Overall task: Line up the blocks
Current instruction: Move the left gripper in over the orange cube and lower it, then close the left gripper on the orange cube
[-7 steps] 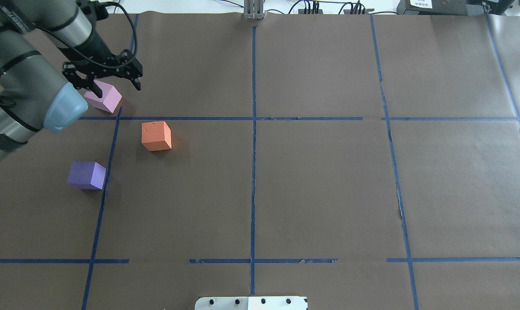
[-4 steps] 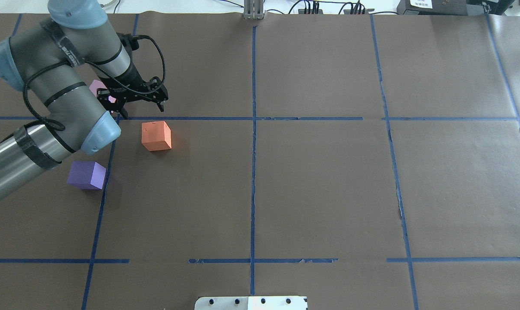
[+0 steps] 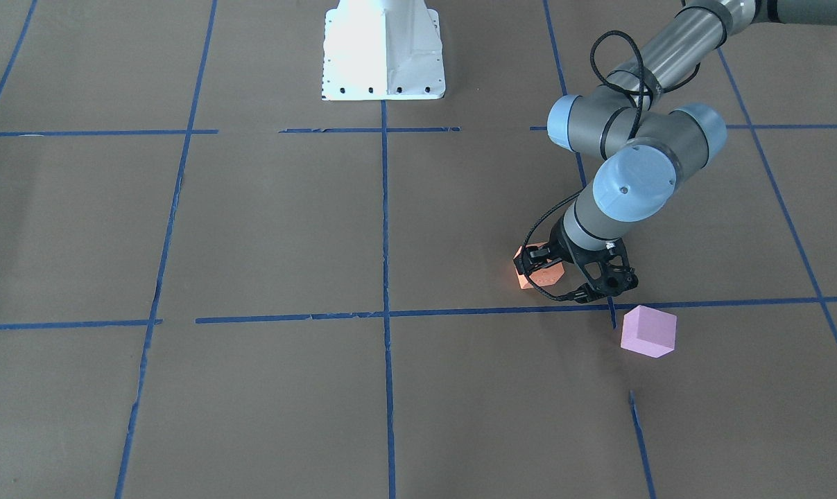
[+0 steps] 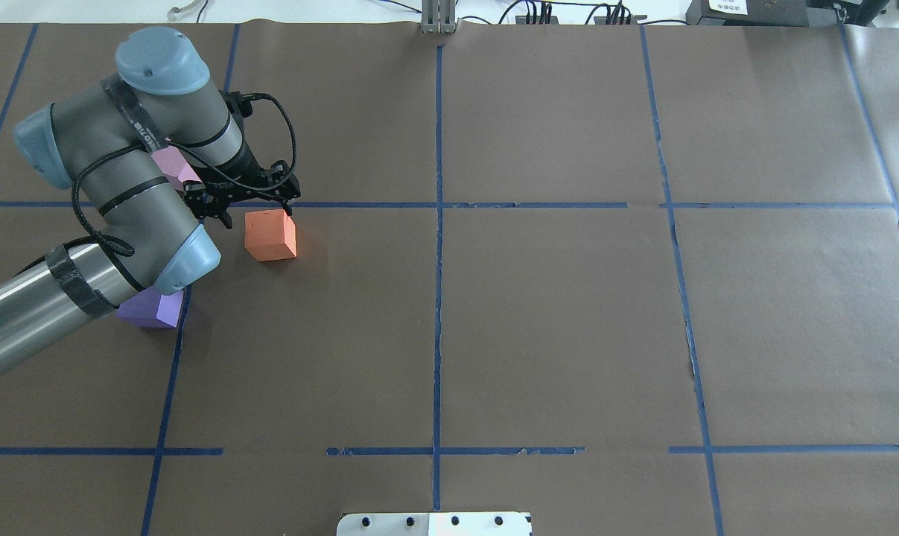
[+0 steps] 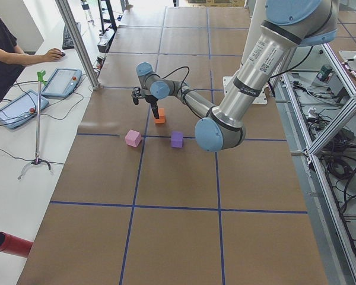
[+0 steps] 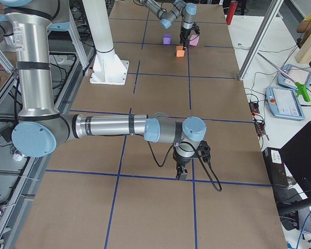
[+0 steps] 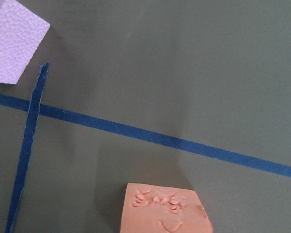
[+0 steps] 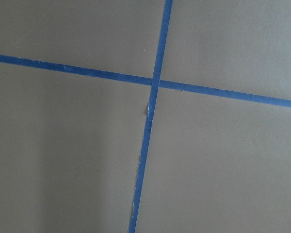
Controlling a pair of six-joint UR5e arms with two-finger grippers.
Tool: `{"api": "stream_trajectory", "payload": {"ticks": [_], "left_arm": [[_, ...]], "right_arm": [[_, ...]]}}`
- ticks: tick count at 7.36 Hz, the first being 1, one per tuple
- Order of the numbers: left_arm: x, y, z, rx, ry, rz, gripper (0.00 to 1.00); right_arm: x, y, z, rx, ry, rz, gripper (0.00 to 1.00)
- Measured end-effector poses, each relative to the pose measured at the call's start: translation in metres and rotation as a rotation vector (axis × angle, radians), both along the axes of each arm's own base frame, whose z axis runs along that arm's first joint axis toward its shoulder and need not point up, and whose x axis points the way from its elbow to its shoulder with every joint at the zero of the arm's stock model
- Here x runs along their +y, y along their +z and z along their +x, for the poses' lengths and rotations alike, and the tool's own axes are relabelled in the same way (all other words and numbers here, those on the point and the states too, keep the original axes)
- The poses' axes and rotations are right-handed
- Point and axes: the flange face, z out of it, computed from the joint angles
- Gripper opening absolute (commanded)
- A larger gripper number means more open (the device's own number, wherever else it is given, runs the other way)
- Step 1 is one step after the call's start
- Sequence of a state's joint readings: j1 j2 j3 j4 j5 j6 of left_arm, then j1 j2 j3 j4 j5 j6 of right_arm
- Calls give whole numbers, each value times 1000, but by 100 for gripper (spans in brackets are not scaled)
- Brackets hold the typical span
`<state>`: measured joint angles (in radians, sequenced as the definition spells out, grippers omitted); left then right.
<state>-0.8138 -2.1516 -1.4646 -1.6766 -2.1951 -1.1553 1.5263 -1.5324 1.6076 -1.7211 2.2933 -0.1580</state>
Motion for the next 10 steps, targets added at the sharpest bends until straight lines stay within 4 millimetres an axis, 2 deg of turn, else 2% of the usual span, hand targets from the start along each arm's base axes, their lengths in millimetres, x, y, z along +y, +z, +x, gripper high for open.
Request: {"api": "stream_trajectory", "payload": {"ticks": [6,7,10], "left_arm": [[12,9,12,31,19,26,100],[13,13,16,36,23,31,94],[14,17,19,48,27,43,24]], "right_arm": [[0,0,0,0,0,0,100],[0,0,0,0,0,1,100],[0,0,0,0,0,0,100]]}}
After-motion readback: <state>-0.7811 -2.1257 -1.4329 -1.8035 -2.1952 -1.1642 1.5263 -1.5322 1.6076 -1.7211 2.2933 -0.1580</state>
